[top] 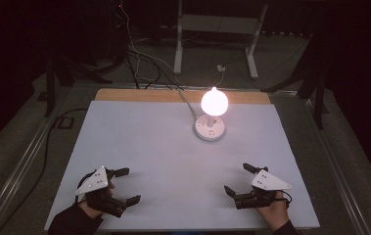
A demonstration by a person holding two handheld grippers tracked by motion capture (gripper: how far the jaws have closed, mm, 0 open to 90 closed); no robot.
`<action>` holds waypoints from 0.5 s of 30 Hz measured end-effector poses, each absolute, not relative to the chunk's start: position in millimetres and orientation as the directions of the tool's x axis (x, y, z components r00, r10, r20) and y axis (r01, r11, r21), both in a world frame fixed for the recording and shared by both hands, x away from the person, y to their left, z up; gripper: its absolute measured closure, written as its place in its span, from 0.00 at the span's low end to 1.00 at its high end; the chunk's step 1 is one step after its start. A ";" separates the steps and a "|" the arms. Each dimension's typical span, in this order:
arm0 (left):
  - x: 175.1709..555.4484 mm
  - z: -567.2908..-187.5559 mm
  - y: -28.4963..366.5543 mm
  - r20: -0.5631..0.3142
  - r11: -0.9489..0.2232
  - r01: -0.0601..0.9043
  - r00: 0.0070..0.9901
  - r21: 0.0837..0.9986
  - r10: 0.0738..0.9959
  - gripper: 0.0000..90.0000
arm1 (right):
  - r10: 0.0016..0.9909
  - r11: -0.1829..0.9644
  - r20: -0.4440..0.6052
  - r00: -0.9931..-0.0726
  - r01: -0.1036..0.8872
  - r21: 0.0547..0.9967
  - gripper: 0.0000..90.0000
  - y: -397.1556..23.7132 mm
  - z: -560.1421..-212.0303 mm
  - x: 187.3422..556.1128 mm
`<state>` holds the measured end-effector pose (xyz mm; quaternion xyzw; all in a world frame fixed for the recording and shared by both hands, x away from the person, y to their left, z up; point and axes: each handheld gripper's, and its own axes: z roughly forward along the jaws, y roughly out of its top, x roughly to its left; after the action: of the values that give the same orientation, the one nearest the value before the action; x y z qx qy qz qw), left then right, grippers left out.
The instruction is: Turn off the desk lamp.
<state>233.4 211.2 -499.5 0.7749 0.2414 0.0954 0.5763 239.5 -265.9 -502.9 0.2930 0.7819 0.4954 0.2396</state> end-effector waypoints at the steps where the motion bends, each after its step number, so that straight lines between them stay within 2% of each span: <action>1: 233.3 -499.6 211.2 -0.131 -0.219 0.265 0.865 0.939 0.485 0.01 | 0.696 0.334 -0.082 -0.714 0.221 0.916 0.00 -266.1 -502.7 239.7; 15: 232.7 -499.3 211.6 -0.124 -0.226 0.260 0.867 0.939 0.483 0.01 | 0.685 0.329 -0.058 -0.726 0.237 0.914 0.00 -264.3 -501.1 239.8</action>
<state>232.7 211.6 -499.3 0.7768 0.2393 0.0969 0.5744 239.8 -264.3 -501.1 0.2943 0.7835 0.4990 0.2247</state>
